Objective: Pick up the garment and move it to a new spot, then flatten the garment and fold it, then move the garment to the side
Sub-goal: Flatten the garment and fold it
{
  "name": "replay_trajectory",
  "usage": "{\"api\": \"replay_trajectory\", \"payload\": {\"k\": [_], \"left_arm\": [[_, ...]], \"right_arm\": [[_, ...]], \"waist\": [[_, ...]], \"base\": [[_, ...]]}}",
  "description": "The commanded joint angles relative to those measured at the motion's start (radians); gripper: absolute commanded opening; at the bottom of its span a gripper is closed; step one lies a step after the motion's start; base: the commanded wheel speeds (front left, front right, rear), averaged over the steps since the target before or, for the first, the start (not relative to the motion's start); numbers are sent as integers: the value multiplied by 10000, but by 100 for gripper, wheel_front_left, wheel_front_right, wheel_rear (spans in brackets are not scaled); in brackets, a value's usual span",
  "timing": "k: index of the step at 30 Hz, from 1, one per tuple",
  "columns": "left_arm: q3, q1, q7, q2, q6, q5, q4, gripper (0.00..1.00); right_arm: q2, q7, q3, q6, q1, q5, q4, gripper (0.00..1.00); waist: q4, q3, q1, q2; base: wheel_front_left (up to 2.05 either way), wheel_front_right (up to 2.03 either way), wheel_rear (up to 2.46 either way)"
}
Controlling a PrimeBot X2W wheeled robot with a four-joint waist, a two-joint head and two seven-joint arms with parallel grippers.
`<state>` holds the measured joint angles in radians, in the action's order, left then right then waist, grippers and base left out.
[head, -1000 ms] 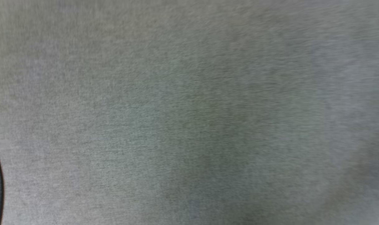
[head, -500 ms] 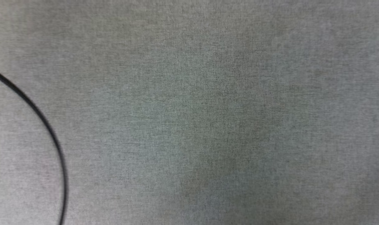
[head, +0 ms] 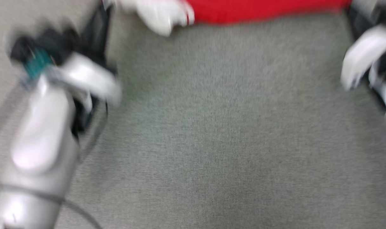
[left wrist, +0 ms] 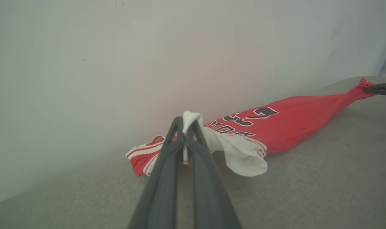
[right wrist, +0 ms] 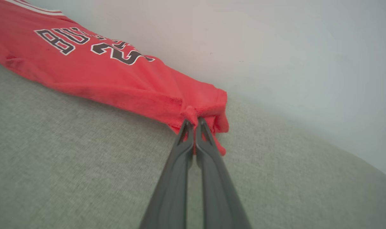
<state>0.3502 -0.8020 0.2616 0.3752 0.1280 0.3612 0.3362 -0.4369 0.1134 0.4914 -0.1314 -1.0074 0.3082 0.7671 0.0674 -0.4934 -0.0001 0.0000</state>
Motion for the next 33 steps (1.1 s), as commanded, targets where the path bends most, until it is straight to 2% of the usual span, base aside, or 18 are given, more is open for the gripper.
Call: {"api": "replay_trajectory", "payload": {"k": [1, 8, 13, 21, 28, 33], "left_arm": [[43, 387, 46, 82, 0, -70, -82, 0], [184, 3770, -10, 523, -231, 91, -815, 0], [238, 5645, -517, 990, -482, 311, -1757, 0], [502, 8174, -1683, 1687, -814, 709, -3587, 0], [752, 9934, -2274, 1797, -1139, 1245, -4728, 0], [788, 10693, -2399, 1922, -1313, 1431, -5234, 0]], "right_arm": [[-107, 31, 75, 14, 312, 101, -51, 0], [-624, 119, 725, 14, 2518, 777, -675, 0], [-1042, -170, 698, 14, 3845, 1273, -1345, 0], [-1509, -874, -177, 14, 6187, 2182, -2425, 0], [-1848, -2086, -991, 14, 8266, 2586, -3819, 0], [-1672, -2863, -1952, 14, 9625, 2646, -5074, 0]], "waist": [[115, 878, 1, 0], [154, 2235, 1, 0], [144, 2897, 1, 0], [68, 3870, 1, 0], [-80, 4160, 1, 0], [-190, 4152, 1, 0]], "base": [[0, 0, 0], [0, 0, 0], [0, 0, 0], [0, 0, 0], [0, 0, 0], [0, 0, 0]]}}
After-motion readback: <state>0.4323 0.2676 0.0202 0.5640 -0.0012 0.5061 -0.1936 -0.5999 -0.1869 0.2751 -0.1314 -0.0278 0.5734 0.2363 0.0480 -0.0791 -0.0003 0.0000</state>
